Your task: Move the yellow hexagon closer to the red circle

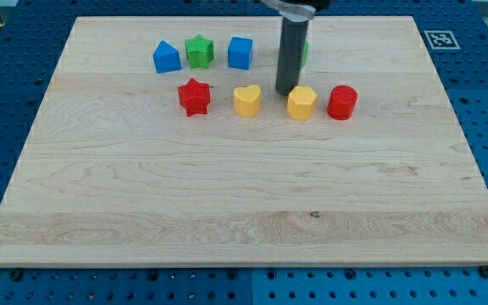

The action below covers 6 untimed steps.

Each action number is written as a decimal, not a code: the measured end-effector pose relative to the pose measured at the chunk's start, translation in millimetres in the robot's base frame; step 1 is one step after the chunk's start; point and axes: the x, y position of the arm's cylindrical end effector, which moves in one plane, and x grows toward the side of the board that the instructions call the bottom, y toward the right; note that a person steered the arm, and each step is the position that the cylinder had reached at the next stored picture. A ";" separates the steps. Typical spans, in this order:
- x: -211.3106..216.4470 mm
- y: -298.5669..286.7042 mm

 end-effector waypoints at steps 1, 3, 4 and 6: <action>10.8 -23.1; 27.8 -23.5; 27.8 -1.1; 27.8 50.8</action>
